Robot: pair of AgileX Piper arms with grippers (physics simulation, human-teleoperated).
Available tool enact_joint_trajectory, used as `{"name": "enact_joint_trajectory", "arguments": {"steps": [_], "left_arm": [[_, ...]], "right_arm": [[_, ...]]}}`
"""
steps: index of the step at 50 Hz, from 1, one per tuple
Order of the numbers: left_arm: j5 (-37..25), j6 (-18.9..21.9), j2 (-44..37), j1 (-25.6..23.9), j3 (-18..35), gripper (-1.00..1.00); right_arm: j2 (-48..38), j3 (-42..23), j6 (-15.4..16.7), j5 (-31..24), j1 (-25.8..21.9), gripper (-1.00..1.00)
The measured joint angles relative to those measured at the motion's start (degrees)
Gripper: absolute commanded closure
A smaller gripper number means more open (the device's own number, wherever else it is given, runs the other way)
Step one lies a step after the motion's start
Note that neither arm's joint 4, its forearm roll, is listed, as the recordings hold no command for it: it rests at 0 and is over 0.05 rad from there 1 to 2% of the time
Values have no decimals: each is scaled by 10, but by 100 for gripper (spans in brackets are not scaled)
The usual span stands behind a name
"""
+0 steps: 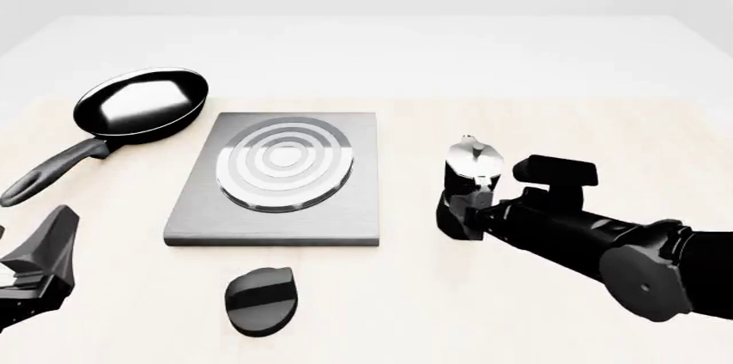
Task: Turn on the stove and put the moka pot on it.
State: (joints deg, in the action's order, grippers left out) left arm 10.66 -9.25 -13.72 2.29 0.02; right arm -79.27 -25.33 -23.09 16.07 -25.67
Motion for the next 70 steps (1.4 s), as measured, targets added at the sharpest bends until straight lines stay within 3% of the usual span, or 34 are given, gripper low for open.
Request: {"name": "enact_joint_trajectory", "arguments": {"steps": [1, 2, 15, 25, 33, 37, 48, 57, 70], "left_arm": [[0, 0, 0, 0, 0, -100], [0, 0, 0, 0, 0, -100], [1, -1, 0, 0, 0, -100], [0, 2, 0, -2, 0, -100], [-2, 5, 3, -4, 0, -100], [-6, 6, 9, -5, 0, -100], [-14, 9, 18, -7, 0, -100], [-17, 10, 23, -7, 0, -100], [-24, 10, 32, -7, 0, -100]], "right_arm": [[-2, 0, -1, 2, 0, -100], [-3, 1, -1, 3, -1, 100], [5, 10, 5, 8, 1, 100], [76, 8, 25, -72, 13, 100], [148, -25, 64, -177, 24, 100], [178, -48, 101, -223, 31, 100], [226, -118, 174, -318, 17, 100], [224, -170, 218, -358, -17, 100], [187, -232, 265, -374, -63, 100]]}}
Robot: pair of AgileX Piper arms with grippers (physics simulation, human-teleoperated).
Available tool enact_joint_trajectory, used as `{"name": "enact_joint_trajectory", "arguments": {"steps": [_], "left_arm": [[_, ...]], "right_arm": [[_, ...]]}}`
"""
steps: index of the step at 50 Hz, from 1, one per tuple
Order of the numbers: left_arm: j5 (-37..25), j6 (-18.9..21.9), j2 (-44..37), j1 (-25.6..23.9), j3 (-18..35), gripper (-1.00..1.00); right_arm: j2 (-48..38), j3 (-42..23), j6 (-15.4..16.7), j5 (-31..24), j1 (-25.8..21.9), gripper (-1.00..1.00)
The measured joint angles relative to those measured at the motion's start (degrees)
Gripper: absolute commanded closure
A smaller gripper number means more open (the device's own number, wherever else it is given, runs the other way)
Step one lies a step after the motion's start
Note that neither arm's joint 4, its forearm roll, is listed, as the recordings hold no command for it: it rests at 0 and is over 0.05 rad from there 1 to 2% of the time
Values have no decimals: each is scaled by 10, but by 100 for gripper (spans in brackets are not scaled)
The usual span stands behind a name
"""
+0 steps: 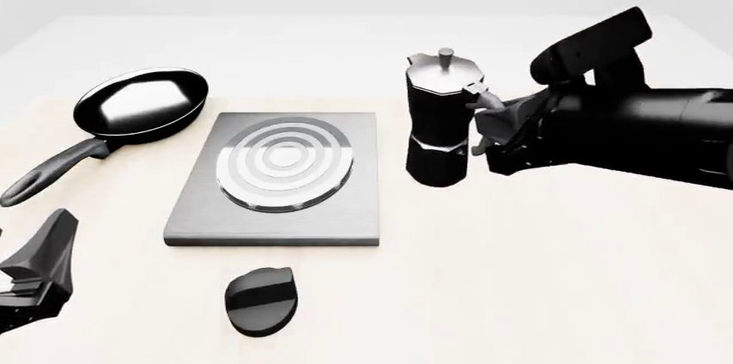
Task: Turn on the stove and put the moka pot on it.
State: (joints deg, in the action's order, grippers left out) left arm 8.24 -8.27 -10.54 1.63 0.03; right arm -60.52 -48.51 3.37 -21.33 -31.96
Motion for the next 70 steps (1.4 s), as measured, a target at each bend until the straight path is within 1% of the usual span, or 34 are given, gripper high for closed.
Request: {"name": "enact_joint_trajectory", "arguments": {"steps": [11, 29, 44, 70], "left_arm": [[-5, 2, 7, 2, 0, -100], [-2, 2, 4, 4, 0, -100], [12, 1, -14, 5, 0, -100], [50, -3, -64, 4, 0, -100]], "right_arm": [[-45, -36, 22, 14, -37, 100], [-137, -103, 28, 48, -77, 100], [-215, -154, 20, 76, -96, 100], [-345, -251, 8, 110, -106, 100]]}}
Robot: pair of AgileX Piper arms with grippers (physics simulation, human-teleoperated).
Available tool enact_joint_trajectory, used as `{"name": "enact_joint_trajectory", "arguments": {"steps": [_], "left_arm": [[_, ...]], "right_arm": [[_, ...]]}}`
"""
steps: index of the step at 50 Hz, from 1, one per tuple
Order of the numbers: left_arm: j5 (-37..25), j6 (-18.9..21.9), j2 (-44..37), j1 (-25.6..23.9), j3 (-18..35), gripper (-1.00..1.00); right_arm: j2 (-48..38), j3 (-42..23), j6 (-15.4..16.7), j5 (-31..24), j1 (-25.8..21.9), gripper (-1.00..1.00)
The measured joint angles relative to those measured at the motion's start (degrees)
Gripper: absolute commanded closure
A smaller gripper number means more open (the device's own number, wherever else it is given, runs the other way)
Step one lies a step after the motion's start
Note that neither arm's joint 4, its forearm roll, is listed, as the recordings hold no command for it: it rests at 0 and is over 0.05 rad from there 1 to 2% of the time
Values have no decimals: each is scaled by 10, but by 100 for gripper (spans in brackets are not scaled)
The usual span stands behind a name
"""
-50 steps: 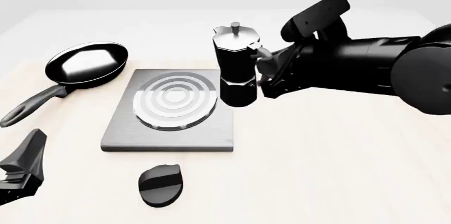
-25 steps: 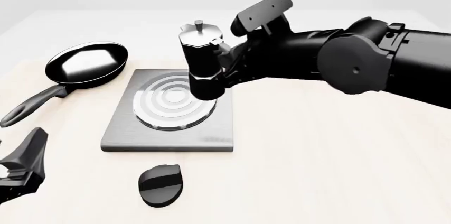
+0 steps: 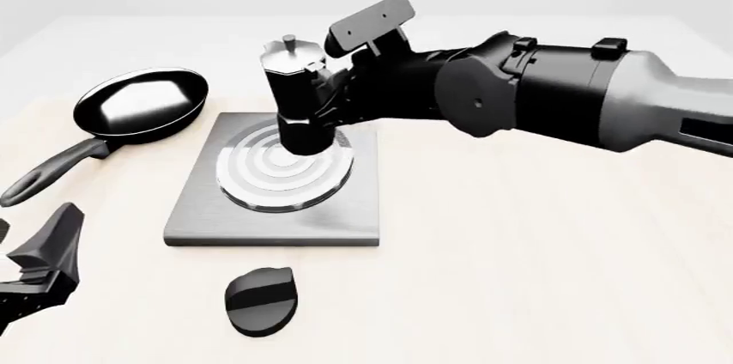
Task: Turn on the stove and put the moka pot on it.
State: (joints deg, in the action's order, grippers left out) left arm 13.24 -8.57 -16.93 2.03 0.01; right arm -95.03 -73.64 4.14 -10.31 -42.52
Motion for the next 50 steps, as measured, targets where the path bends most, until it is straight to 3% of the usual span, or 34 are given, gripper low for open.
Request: {"name": "enact_joint_trajectory", "arguments": {"steps": [29, 50], "left_arm": [[31, -1, -42, -2, 0, -100], [43, -1, -56, 1, 0, -100]], "right_arm": [[-122, -79, -31, 54, 0, 100], [-176, -80, -48, 93, -2, 100]]}}
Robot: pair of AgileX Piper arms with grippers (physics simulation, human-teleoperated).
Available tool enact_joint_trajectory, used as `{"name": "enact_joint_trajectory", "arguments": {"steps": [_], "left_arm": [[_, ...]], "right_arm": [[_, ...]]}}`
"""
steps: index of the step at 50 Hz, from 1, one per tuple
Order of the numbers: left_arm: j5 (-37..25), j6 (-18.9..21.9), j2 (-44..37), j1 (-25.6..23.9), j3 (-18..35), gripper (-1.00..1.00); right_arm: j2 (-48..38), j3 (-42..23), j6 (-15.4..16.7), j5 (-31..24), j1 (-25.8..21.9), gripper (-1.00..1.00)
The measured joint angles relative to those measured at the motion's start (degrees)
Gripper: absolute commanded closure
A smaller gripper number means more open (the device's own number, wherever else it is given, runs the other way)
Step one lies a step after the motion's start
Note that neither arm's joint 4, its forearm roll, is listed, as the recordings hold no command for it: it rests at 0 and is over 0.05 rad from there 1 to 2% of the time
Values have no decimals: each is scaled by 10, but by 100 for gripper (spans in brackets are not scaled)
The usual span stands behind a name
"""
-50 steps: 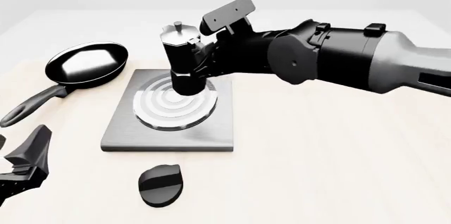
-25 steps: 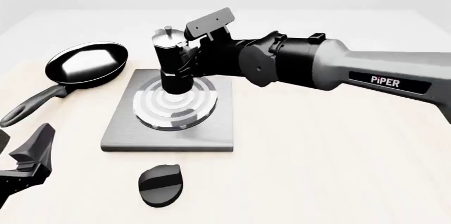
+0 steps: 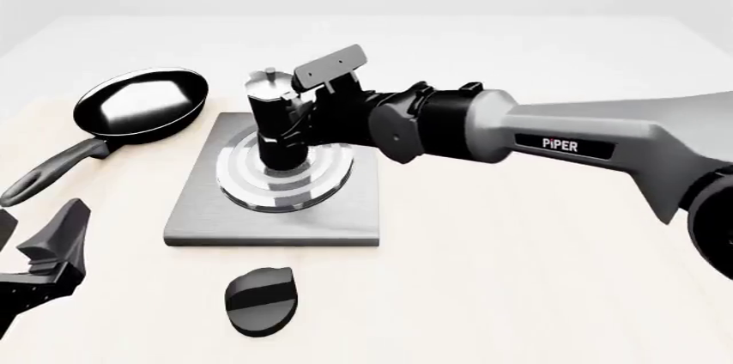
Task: Turn on the stove and put the moka pot on it.
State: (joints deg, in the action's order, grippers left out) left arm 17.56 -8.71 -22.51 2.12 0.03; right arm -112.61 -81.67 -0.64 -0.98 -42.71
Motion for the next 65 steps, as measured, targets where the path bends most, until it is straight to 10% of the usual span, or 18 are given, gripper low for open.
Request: {"name": "enact_joint_trajectory", "arguments": {"steps": [23, 24, 65], "left_arm": [[0, 0, 0, 1, 0, -100], [-1, 0, 1, 1, 0, -100], [-116, 11, 149, -4, 0, -100]], "right_arm": [[-14, 6, -4, 24, 0, 100], [-14, 6, -3, 24, 1, -100], [307, 214, 3, -73, 31, -100]]}}
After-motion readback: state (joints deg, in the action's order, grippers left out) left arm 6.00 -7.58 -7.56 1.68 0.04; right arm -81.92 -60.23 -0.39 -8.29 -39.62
